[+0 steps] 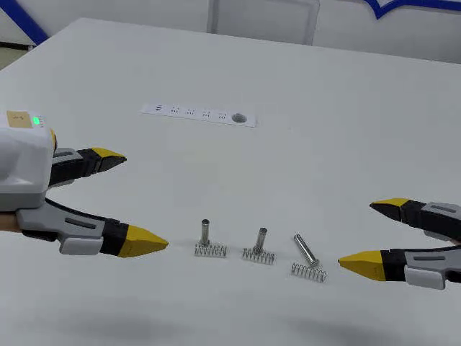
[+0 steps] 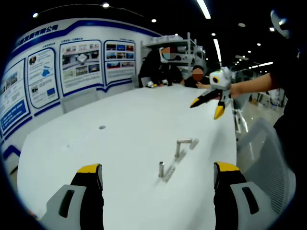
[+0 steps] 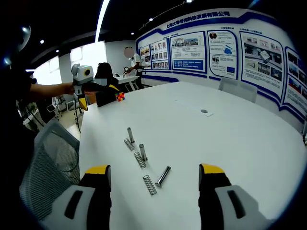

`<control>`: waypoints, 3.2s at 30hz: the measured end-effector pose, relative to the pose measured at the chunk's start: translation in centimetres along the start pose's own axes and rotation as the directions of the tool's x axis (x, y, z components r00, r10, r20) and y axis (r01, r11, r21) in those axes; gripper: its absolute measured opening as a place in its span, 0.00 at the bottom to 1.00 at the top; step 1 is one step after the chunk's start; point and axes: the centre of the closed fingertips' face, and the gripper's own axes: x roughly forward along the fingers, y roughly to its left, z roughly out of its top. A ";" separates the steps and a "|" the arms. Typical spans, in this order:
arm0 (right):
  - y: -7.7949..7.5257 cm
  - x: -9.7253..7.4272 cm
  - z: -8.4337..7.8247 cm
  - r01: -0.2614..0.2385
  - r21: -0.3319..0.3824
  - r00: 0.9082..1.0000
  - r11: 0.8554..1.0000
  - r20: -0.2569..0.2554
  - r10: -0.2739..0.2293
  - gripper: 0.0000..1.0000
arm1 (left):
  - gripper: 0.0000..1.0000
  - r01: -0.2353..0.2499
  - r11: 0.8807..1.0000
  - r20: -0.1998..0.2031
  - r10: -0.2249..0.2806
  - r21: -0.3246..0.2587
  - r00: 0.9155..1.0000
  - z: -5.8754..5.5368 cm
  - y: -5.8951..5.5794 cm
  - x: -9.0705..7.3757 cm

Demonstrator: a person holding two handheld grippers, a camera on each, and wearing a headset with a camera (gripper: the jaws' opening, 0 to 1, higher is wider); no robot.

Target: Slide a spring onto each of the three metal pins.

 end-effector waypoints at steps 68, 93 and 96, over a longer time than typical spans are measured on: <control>-3.7 11.1 -6.4 0.157 0.118 0.949 0.980 -0.294 -0.117 0.25 | 0.86 0.001 1.000 0.009 -0.001 -0.008 1.000 -2.7 -0.8 2.5; -4.0 11.5 -7.0 0.259 0.138 0.903 0.956 -0.386 -0.189 0.09 | 0.85 0.022 1.000 0.020 -0.022 -0.017 1.000 -2.2 -1.3 2.5; -4.1 11.6 -7.1 0.260 0.132 0.897 0.957 -0.399 -0.189 0.09 | 0.85 0.023 1.000 0.019 -0.023 -0.016 1.000 -2.3 -1.4 2.4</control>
